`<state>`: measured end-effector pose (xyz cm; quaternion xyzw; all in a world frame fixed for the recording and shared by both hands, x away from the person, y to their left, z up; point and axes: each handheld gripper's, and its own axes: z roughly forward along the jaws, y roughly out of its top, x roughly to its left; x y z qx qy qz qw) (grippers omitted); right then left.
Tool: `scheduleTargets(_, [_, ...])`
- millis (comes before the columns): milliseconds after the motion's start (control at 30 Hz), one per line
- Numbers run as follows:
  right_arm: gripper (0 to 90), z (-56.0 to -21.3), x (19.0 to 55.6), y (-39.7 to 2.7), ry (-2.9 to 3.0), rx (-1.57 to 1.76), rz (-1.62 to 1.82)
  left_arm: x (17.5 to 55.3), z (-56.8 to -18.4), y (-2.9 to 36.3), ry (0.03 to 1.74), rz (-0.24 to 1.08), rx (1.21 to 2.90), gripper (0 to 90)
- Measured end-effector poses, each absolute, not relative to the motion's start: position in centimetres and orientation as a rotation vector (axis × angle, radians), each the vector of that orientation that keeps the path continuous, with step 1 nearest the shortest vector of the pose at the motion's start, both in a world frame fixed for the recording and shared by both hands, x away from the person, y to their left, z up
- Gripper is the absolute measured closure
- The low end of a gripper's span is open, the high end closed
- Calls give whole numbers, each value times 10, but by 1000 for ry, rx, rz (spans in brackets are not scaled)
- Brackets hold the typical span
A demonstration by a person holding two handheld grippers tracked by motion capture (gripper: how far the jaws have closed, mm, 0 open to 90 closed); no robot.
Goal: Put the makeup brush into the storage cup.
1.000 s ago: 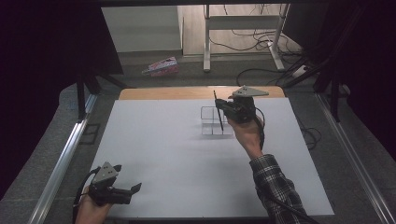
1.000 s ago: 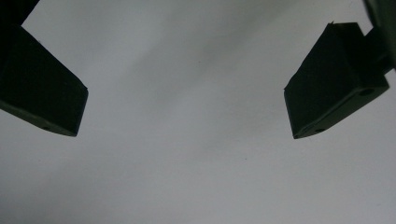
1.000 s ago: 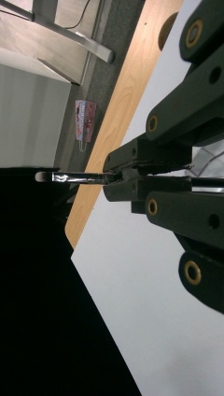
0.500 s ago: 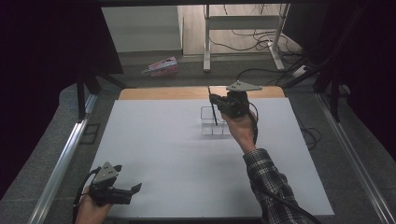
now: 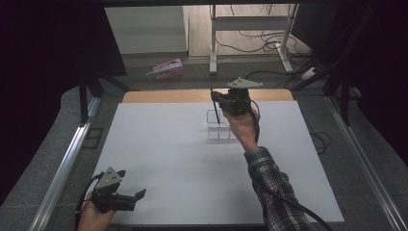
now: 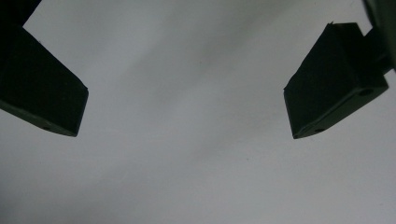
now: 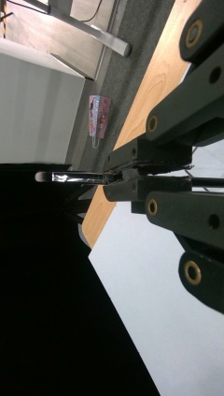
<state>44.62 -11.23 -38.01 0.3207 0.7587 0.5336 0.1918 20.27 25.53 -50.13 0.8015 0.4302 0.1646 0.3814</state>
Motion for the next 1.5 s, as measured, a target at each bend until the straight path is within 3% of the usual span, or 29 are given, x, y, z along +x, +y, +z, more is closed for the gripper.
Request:
scheduleTargets(700, [849, -393, 463, -96, 2126, 905, 1490, 202, -501, 256, 1092, 418, 2047, 2])
scheduleTargets(1500, [849, -415, 470, -107, 2124, 950, 1453, 202, -501, 255, 1091, 415, 2051, 2])
